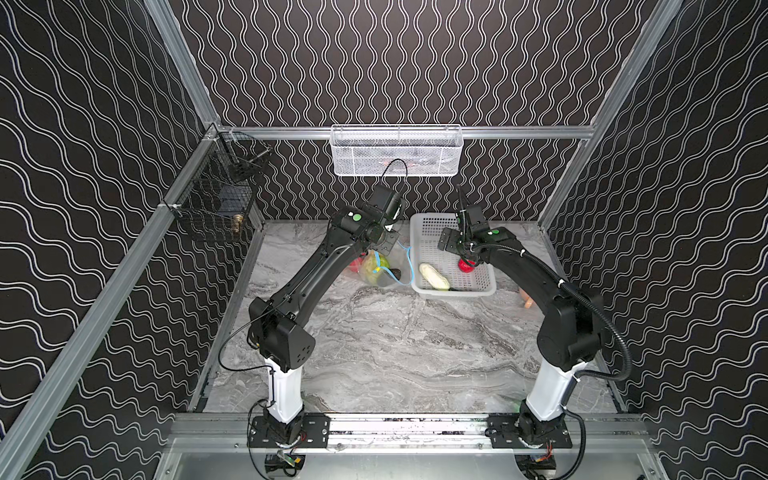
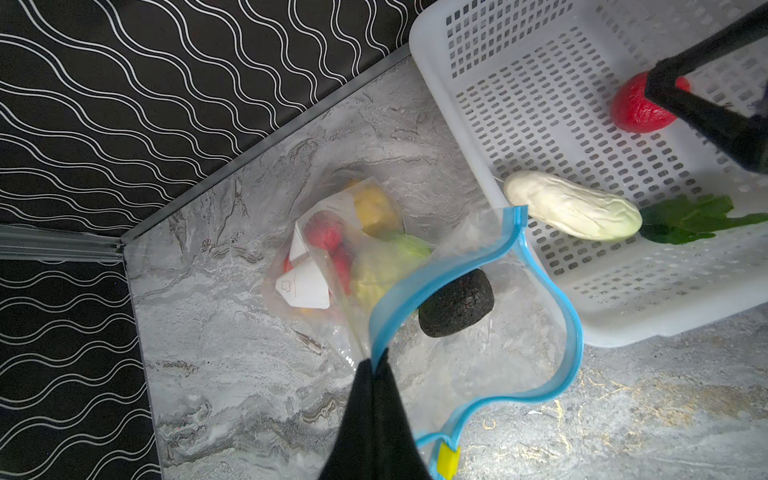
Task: Place the food in the zip-top bag and seal the zipper
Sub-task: 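Lower the right gripper onto the red apple and close on it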
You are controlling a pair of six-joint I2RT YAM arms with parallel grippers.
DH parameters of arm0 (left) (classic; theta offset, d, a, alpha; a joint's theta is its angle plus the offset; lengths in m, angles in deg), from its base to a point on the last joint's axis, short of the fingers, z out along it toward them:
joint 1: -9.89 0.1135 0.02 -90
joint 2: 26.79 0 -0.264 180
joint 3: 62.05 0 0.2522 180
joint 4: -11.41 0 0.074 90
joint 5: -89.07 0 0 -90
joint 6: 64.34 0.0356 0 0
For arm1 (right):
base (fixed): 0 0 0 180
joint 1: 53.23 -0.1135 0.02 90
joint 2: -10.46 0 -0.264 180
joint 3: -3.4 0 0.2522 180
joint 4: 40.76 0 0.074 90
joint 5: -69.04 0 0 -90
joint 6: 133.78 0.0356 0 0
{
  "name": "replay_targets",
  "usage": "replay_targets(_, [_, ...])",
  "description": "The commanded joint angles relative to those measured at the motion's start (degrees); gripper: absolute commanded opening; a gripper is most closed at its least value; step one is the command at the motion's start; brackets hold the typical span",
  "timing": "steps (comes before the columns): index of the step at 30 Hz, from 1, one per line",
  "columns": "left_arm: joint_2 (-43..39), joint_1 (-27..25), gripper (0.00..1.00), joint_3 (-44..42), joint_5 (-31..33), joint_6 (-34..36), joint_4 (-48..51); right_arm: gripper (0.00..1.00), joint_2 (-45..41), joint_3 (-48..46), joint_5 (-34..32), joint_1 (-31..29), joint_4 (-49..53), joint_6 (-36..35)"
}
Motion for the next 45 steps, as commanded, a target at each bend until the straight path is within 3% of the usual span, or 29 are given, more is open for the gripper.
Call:
replay_targets(1, [-0.5, 0.0, 0.0, -0.4, 0.5, -0.2, -0.5, 0.99, 1.3, 1.9, -4.6, 0.1, 5.0, 2.5])
replay_targets(17, [-0.5, 0.0, 0.0, -0.4, 1.3, 0.0, -0.5, 0.99, 7.9, 3.3, -6.4, 2.9, 8.3, 5.5])
replay_targets(35, [-0.1, 0.0, 0.0, -0.1, 2.0, 0.1, -0.3, 0.99, 13.3, 5.4, -4.7, 3.9, 6.6, 2.8])
replay_targets(45, [0.1, 0.0, 0.0, -0.2, 2.1, 0.1, -0.3, 0.94, 16.7, 8.2, -6.7, 3.9, 6.4, 0.7])
